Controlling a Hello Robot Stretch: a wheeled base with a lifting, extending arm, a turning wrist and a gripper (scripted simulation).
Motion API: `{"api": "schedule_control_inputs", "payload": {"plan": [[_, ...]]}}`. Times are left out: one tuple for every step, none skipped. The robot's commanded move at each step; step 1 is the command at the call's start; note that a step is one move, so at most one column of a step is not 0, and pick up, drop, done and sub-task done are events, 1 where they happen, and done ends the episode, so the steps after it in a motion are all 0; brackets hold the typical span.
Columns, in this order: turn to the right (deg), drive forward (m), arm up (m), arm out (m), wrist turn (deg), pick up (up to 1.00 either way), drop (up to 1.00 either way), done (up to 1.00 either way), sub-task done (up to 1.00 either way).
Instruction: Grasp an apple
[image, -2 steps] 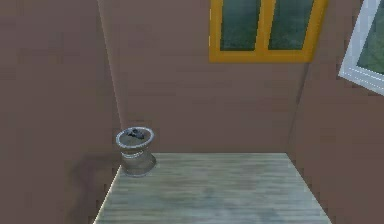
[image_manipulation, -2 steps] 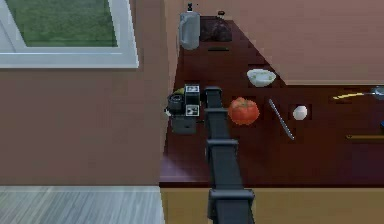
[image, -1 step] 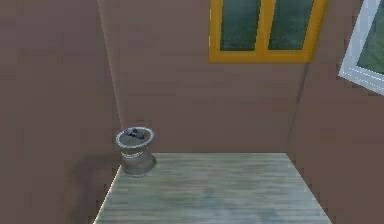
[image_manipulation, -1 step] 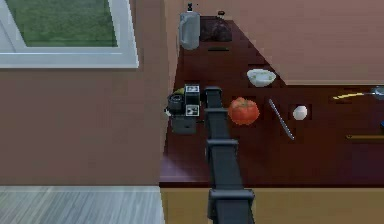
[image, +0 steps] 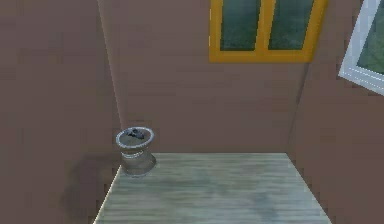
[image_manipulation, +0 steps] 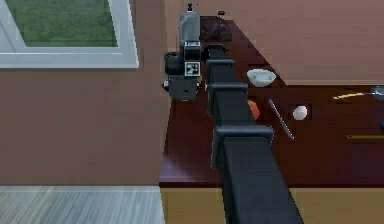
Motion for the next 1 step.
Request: {"api": "schedule_control_inputs", "payload": {"plan": [[0.0, 0.0, 0.0, 0.0, 0.0, 0.0, 0.0, 1.0, 0.0]]}}
